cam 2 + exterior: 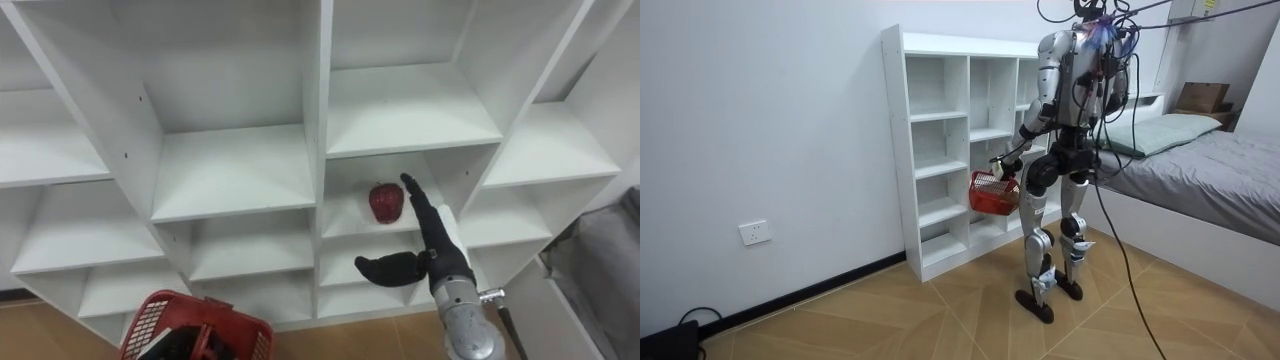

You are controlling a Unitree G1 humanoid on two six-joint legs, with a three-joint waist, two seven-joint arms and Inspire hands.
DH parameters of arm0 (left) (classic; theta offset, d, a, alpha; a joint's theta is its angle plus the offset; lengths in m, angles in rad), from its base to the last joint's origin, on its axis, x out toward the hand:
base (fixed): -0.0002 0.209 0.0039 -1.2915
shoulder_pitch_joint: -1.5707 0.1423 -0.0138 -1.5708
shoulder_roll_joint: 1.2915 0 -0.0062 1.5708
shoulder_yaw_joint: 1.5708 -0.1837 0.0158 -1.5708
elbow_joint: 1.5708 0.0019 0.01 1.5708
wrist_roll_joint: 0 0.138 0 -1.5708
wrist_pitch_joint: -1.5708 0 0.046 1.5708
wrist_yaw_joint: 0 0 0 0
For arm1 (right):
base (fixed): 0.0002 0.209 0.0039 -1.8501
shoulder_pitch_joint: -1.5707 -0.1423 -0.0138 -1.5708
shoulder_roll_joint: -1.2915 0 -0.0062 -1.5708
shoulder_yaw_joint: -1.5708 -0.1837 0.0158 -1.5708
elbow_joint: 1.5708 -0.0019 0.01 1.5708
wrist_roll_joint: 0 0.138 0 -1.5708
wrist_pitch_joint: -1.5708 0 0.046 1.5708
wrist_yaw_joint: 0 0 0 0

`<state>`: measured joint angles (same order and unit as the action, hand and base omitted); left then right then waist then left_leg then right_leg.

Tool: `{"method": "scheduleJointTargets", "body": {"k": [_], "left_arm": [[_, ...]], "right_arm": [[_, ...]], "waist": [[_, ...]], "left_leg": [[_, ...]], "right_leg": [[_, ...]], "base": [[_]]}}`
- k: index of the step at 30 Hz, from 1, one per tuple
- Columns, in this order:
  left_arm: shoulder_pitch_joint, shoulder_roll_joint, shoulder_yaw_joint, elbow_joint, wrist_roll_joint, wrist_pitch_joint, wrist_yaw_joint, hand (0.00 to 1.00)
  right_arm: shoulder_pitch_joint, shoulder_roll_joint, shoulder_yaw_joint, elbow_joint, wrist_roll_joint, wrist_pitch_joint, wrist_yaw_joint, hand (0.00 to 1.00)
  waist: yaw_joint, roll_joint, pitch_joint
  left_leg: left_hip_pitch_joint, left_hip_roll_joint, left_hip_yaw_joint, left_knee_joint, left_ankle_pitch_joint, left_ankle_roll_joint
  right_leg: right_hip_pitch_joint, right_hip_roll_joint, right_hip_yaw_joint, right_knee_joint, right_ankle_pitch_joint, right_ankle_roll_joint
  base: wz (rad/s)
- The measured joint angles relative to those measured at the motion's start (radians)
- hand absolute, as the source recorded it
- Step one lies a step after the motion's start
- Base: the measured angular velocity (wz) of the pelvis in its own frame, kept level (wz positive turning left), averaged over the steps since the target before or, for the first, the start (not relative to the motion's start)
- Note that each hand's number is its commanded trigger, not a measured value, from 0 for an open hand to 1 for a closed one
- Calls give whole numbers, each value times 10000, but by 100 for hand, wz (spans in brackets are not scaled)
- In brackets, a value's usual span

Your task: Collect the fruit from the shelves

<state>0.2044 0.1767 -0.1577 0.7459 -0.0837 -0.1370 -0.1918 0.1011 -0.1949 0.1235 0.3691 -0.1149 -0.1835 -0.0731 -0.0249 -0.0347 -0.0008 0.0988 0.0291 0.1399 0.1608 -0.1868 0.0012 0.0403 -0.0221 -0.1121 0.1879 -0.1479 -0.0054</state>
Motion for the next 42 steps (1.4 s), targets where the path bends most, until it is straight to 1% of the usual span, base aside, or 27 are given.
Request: {"method": "scheduleJointTargets", "body": {"k": [7,13,20,27,30,31,32,33,36,38,41,42], "left_arm": [[16,4,7,-5,1,0,4,100],[37,6,25,-141,2,0,5,100],[69,7,81,-278,3,0,5,100],[185,6,420,-278,109,1,5,100],[207,12,503,-279,135,18,3,100],[188,8,591,-279,163,39,-2,100],[169,8,647,-279,201,39,-1,100],[111,8,744,-279,213,41,9,100],[79,14,776,-312,214,43,18,100],[47,13,775,-420,255,48,10,100],[-29,22,778,-420,523,51,10,100],[-41,26,776,-420,583,58,9,100]], "right_arm": [[91,6,-281,37,-86,-59,-285,0],[364,6,-369,37,-85,-62,-477,0],[373,5,-371,39,-54,-62,-558,0],[350,19,-630,217,62,-84,-562,0],[55,6,-745,645,427,-83,-603,0],[-199,-4,-767,964,565,-80,-605,0],[-314,-11,-798,1088,611,-77,-606,0],[-494,-49,-865,1239,722,-75,-600,0],[-845,-164,-1021,1365,874,-75,-590,0],[-1068,-282,-1025,1417,1067,-77,-567,0],[-1587,-612,-1058,1899,1081,-73,-611,0],[-1653,-643,-1057,1976,1068,-73,-633,0]], "waist": [[-1,-8,24],[6,-66,69],[8,-59,67],[41,-58,66],[57,-70,70],[59,-93,74],[55,-113,56],[58,-134,64],[96,-137,53],[108,-151,62],[137,-186,78],[136,-205,86]], "left_leg": [[-16,1,-30,-9,-3,-4],[-35,0,-28,-21,-5,-6],[-44,-2,-30,-21,-6,-6],[-5,0,-31,-6,-5,-6],[-31,-1,-34,5,-5,-5],[-96,-2,-32,35,-5,-5],[-168,-2,-31,47,-5,-5],[-261,-2,-34,81,-4,-5],[-491,-6,-37,155,-3,-3],[-618,-5,-52,210,-3,-3],[-738,-27,-113,260,0,1],[-744,-30,-119,269,0,1]], "right_leg": [[11,3,-15,-16,-5,3],[-10,4,-11,-14,-18,7],[-24,3,-12,-13,-18,7],[20,-9,-36,5,-18,7],[-35,-27,-62,25,-22,-1],[-117,-32,-48,41,-32,-4],[-190,-31,-44,72,-33,-5],[-280,-33,-53,174,-35,-10],[-509,-45,-47,228,-32,-13],[-608,-55,-60,261,-32,-14],[-655,-106,-96,316,-47,-11],[-656,-109,-100,317,-54,-10]], "base": [[0],[0],[0],[0],[0],[0],[0],[0],[0],[3],[4],[3]]}}
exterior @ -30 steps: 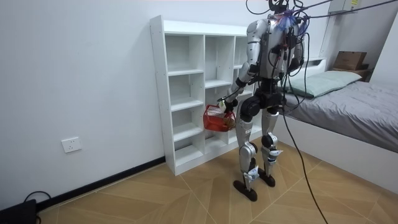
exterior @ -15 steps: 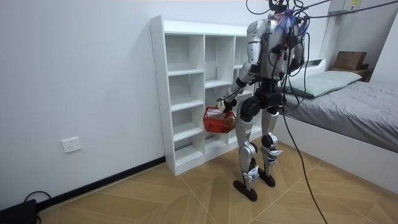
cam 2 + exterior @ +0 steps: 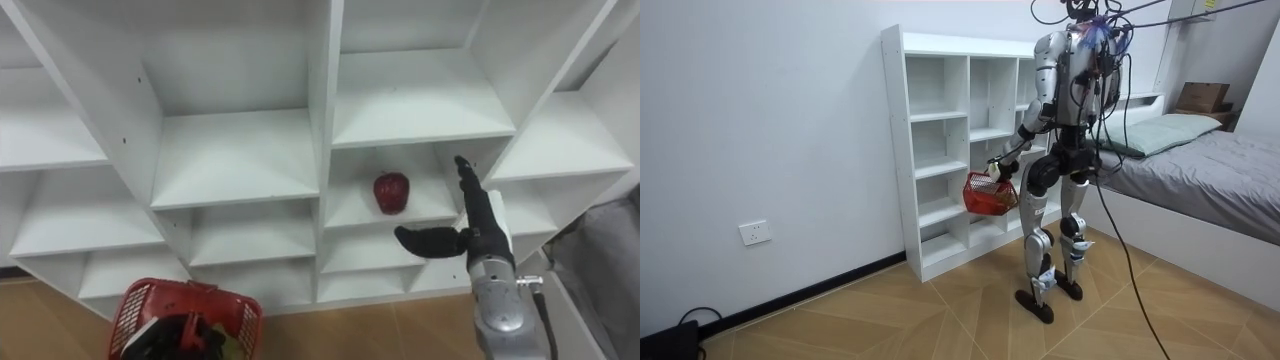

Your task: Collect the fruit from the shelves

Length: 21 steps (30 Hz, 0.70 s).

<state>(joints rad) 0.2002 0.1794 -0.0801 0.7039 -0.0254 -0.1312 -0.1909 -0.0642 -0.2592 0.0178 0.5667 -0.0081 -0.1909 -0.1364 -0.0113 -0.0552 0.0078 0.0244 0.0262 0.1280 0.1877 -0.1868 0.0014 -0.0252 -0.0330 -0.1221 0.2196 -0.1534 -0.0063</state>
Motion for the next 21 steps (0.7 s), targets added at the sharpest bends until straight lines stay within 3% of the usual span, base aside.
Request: {"method": "scheduleJointTargets", "body": {"k": [3,7,13,18,21], "left_arm": [[-225,36,0,4,15,10,-5,100],[-543,84,-13,4,608,10,-53,100],[-705,97,-17,8,833,13,-444,100],[-896,121,-24,36,1086,15,-449,100],[-1219,133,-152,310,1171,32,-457,100]], "right_arm": [[-381,-126,-1,349,-202,10,-52,0],[-1189,-276,-23,1398,91,6,-34,0],[-1723,-410,-23,1818,116,3,52,0],[-2574,-565,-20,2944,-41,43,82,0],[-2806,-655,-9,3086,-49,18,45,0]], "waist": [[86,-163,77],[226,-340,85],[500,-295,81],[532,-276,102],[668,-185,183]], "left_leg": [[-199,-1,-68,108,1,0],[-620,-1,-188,319,1,1],[-1286,24,-278,569,1,-1],[-1902,-4,-383,894,2,1],[-2265,21,-470,1108,3,3]], "right_leg": [[-198,-4,-42,50,-15,-9],[-502,-23,-160,195,-23,-30],[-1122,-37,-212,418,-20,-72],[-1685,-182,-370,759,-70,-111],[-1925,-181,-464,811,-24,-160]], "base": [[5],[8],[3],[7],[5]]}}
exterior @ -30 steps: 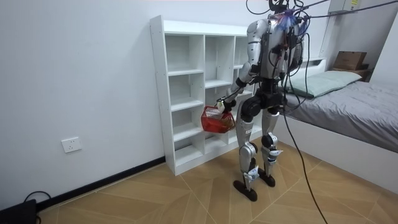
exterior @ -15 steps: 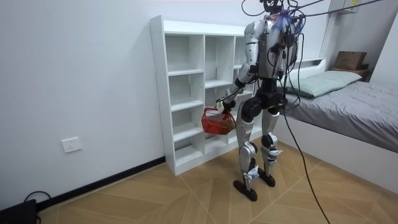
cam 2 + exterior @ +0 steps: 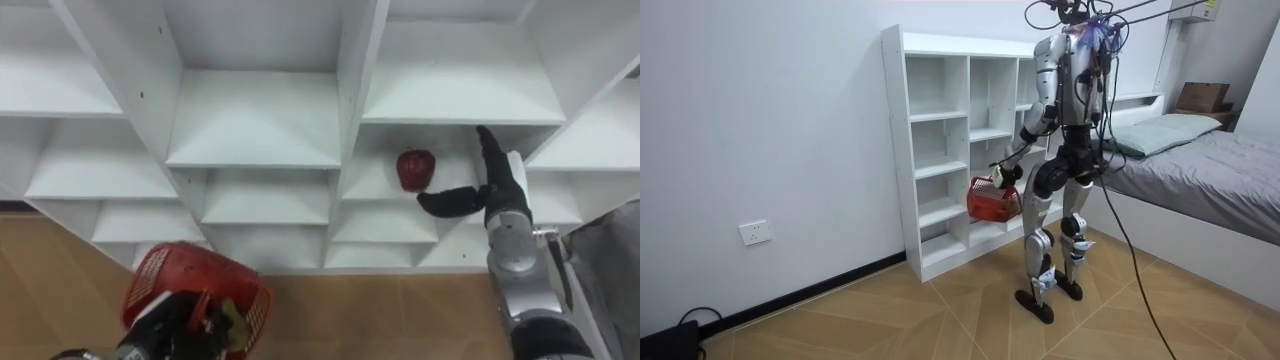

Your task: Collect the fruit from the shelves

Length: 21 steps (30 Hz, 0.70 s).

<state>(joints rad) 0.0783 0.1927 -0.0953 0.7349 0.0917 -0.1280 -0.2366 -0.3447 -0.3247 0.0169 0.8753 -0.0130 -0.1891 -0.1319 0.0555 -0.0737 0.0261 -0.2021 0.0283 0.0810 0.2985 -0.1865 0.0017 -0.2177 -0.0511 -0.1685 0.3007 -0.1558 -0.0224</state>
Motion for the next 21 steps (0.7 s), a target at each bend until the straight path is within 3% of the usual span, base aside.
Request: {"method": "scheduleJointTargets", "body": {"k": [4,7,10,16,21], "left_arm": [[-396,6,-238,375,-5,42,-10,100],[-545,59,-516,619,-26,70,-39,100],[-609,101,-727,726,-35,116,-42,100],[-915,136,-927,811,-25,137,108,100],[-1161,157,-1303,804,-27,136,197,100]], "right_arm": [[-363,2,6,225,-336,8,-25,0],[-472,2,28,226,-263,9,-76,0],[-635,2,35,237,-254,15,-78,0],[-1289,2,451,946,-323,69,-196,0],[-1364,0,513,1008,-312,73,-239,0]], "waist": [[157,201,122],[286,218,125],[280,189,142],[381,-13,274],[488,-21,274]], "left_leg": [[-537,1,5,152,39,15],[-930,-31,44,257,75,11],[-1192,-46,41,377,78,13],[-1462,-34,134,535,90,35],[-1796,-32,157,697,89,38]], "right_leg": [[-629,-29,65,294,2,-20],[-1143,-75,186,627,-52,-70],[-1469,-148,197,894,-126,-81],[-1784,-191,256,985,-150,-76],[-2116,-210,297,1154,-134,-71]], "base": [[0],[-3],[0],[-1],[-1]]}}
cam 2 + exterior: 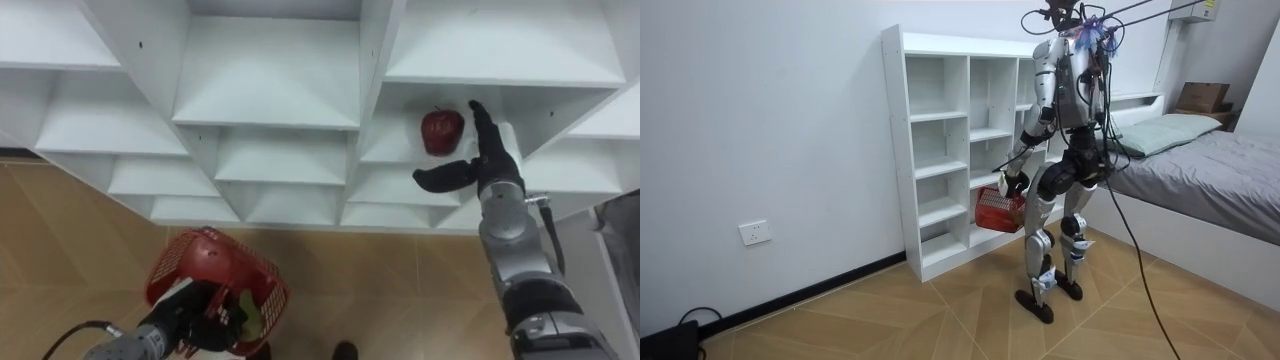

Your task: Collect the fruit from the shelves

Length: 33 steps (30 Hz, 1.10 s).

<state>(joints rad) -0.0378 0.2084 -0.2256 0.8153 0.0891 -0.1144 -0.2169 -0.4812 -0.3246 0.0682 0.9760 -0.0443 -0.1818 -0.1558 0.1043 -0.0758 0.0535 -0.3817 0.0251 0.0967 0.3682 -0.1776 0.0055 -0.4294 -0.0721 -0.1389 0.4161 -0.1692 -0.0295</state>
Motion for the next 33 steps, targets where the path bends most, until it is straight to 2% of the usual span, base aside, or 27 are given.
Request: {"method": "scheduleJointTargets", "body": {"k": [4,14,23,28,33], "left_arm": [[-174,14,-250,35,-6,0,114,100],[-239,29,-225,84,-9,10,340,100],[-364,24,-253,192,-205,40,402,100],[-472,27,-272,486,-205,174,585,100],[-460,29,-273,485,-203,302,613,100]], "right_arm": [[-23,1,103,30,6,0,-153,0],[-211,-7,272,3,45,0,-744,0],[-550,-70,282,2,299,11,-823,0],[-551,-70,285,6,773,298,-866,0],[-581,-71,285,5,828,322,-947,0]], "waist": [[102,5,1],[140,16,-1],[140,15,-10],[124,10,-10],[126,-3,-11]], "left_leg": [[-218,4,74,88,2,1],[-351,16,182,71,11,14],[-462,44,331,47,12,11],[-454,44,336,47,12,12],[-454,2,366,59,17,15]], "right_leg": [[-285,2,23,204,4,-24],[-576,1,202,319,-13,-56],[-758,36,326,385,4,-72],[-751,28,293,391,8,-72],[-751,27,304,333,17,-75]], "base": [[-3],[-4],[-4],[0],[0]]}}
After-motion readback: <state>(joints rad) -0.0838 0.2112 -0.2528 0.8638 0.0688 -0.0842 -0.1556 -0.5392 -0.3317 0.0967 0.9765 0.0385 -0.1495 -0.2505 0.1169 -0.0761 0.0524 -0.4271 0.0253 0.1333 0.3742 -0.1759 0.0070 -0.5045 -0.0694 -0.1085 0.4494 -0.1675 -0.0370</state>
